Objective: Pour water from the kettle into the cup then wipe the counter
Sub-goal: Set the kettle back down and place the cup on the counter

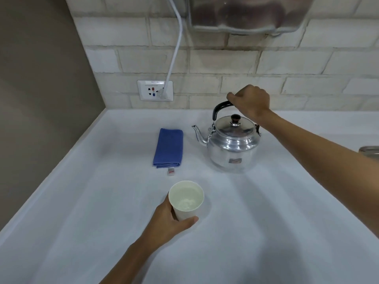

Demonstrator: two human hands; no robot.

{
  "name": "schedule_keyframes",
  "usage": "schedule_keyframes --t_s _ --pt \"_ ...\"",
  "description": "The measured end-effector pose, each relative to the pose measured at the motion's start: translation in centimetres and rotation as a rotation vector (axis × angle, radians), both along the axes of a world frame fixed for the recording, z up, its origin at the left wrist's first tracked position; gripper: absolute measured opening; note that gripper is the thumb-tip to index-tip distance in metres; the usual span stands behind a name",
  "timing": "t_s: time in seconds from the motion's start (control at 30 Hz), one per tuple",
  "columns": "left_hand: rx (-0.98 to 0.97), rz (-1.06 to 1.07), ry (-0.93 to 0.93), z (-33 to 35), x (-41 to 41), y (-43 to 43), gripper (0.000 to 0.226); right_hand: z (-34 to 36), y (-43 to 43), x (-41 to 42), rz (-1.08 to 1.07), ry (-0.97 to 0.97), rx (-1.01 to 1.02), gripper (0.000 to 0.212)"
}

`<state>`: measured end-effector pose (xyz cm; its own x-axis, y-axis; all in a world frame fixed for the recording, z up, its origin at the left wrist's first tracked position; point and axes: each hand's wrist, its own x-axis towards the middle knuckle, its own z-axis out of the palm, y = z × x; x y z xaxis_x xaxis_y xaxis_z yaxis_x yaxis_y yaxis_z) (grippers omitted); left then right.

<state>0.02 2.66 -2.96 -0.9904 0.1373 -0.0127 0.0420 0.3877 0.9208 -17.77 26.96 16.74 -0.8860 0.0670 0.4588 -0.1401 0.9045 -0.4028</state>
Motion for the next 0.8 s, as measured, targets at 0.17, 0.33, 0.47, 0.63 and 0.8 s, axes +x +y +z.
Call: schedule_keyframes --t_s 0.17,0.33,0.47,0.63,0.8 --pt "0.017 0.021 -0.028 0.0 0.0 0.0 0.07 -1.1 0.0 -1.8 -0.042 -0.027 -0.027 0.053" --pt "0.022 0.015 -0.039 0.0 0.0 0.0 0.068 -2.3 -0.1 -2.7 -0.046 -0.056 -0.016 0.051" --pt "0.022 0.006 -0.033 0.1 0.0 -0.1 0.066 -2.8 -0.2 -3.1 -0.043 -0.067 -0.002 0.051" --pt "0.022 -0.003 -0.028 0.1 0.0 -0.1 0.066 -3.1 0.2 -3.6 -0.064 -0.076 -0.024 0.051" --pt "0.03 -0.011 -0.013 0.1 0.0 -0.1 0.066 -3.6 0.6 -3.6 -0.054 -0.071 -0.049 0.051"
